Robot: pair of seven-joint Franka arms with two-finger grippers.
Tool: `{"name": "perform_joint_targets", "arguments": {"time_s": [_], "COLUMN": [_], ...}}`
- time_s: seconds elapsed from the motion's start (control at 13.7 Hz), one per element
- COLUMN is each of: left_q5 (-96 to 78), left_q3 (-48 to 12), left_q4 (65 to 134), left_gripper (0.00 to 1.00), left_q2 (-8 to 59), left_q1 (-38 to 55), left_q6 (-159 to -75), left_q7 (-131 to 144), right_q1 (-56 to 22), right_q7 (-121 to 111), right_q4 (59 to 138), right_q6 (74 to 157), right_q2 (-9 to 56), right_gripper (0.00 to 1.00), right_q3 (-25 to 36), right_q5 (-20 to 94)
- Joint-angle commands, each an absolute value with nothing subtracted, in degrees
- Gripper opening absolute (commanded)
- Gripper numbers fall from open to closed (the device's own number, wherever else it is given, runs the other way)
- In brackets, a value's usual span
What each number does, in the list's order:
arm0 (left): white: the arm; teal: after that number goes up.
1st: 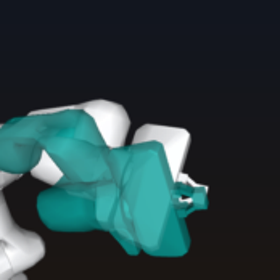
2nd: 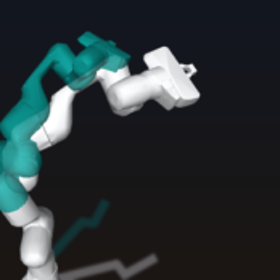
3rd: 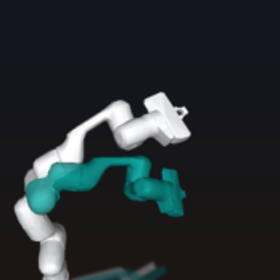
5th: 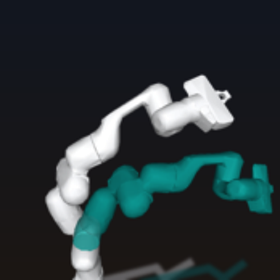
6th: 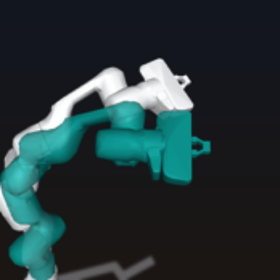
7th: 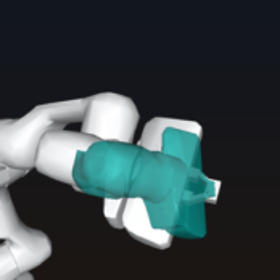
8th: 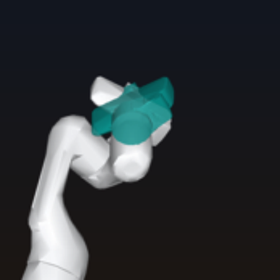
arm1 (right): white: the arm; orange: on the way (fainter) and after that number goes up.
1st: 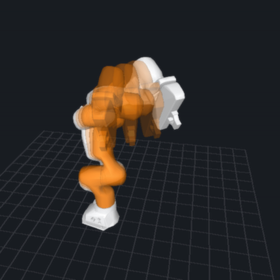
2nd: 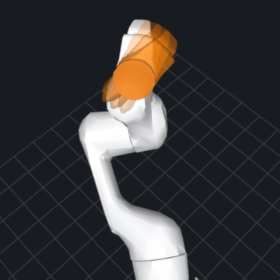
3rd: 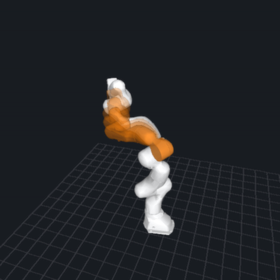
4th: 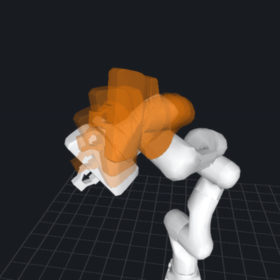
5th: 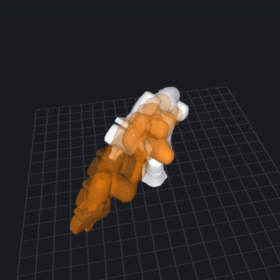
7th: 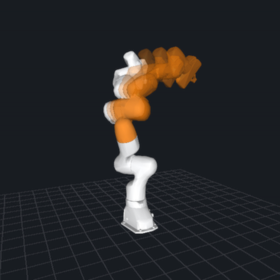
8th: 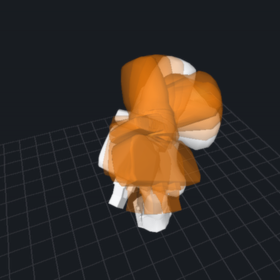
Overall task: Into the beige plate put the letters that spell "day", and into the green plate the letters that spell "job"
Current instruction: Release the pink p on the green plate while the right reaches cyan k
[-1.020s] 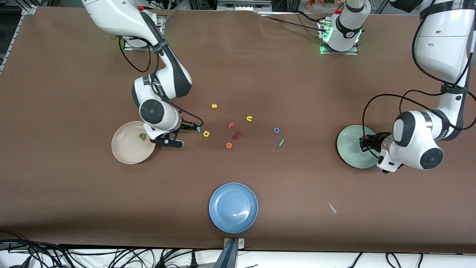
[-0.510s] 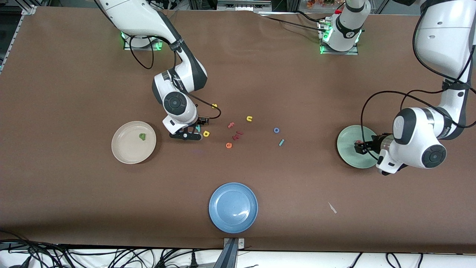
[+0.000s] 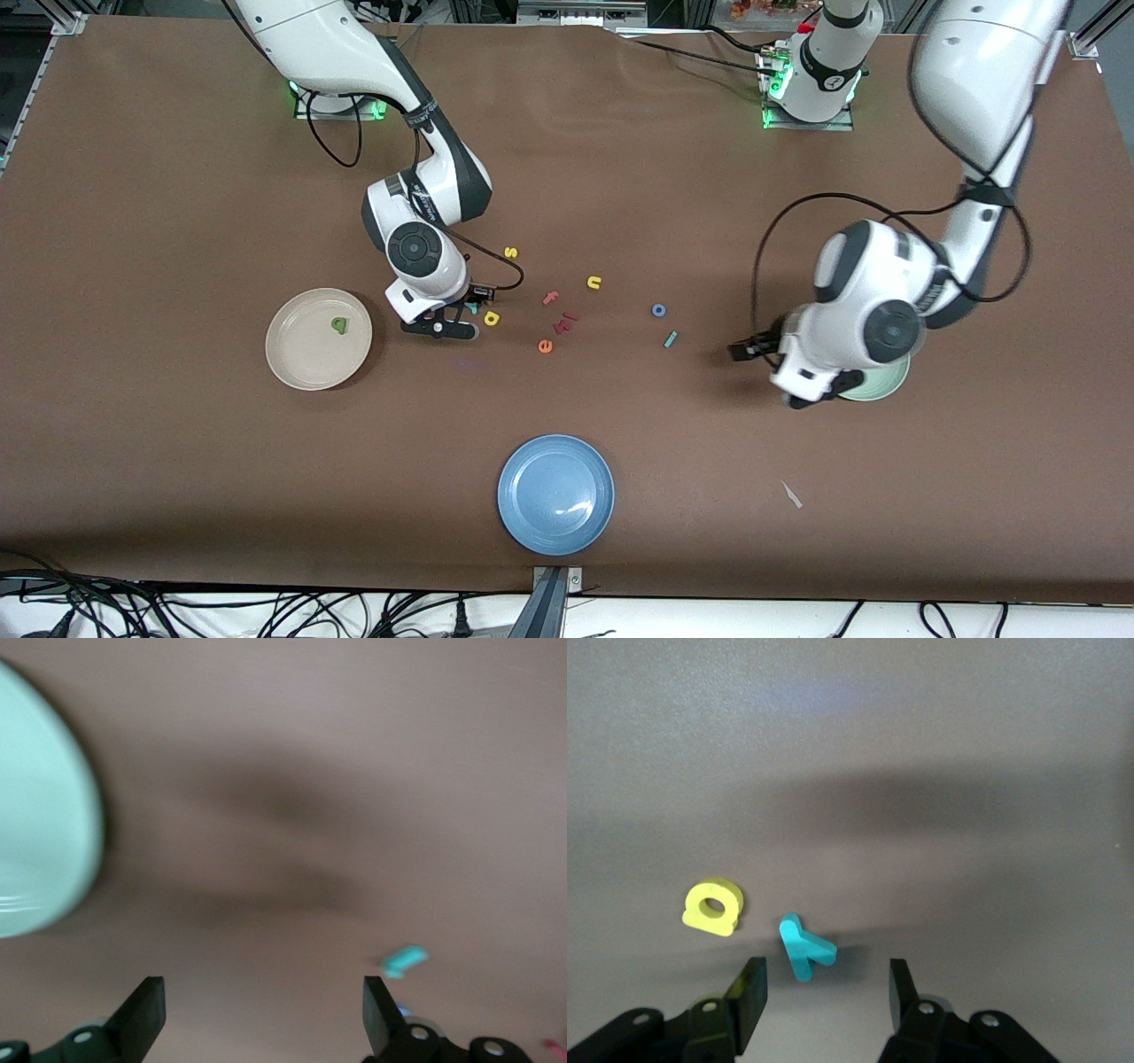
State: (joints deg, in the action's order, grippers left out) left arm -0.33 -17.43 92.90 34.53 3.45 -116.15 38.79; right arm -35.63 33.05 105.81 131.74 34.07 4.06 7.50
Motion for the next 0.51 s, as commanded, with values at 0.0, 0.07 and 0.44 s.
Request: {"name": "perform_joint_targets", "arguments": {"time_s": [0.0,0.07,0.44], "left_q5": [4.5,7.9,12.7], "left_q3": [-17.1,-17.1,-17.3], "left_q4": [93.2,93.1,92.9], "left_gripper": [0.93,0.94,0.93], "left_q2": [37.1,38.6,42.7], "left_q1": [8.1,9.2,11.2], "left_q6": [-122.0,-123.5,-126.5], "left_q7": [42.1,42.9,42.5], "right_q1": [-35.9,-35.9,-35.9], "right_q7": [33.8,33.8,33.8], "right_q4": [106.4,106.4,106.4], "right_q6": [133.8,134.6,134.6], "right_q2": [34.7,35.2,35.4], "right_gripper": [0.64,0.64,0.38], "right_q3": [4.0,4.0,4.0], "right_q5": [7.0,6.9,6.9]}}
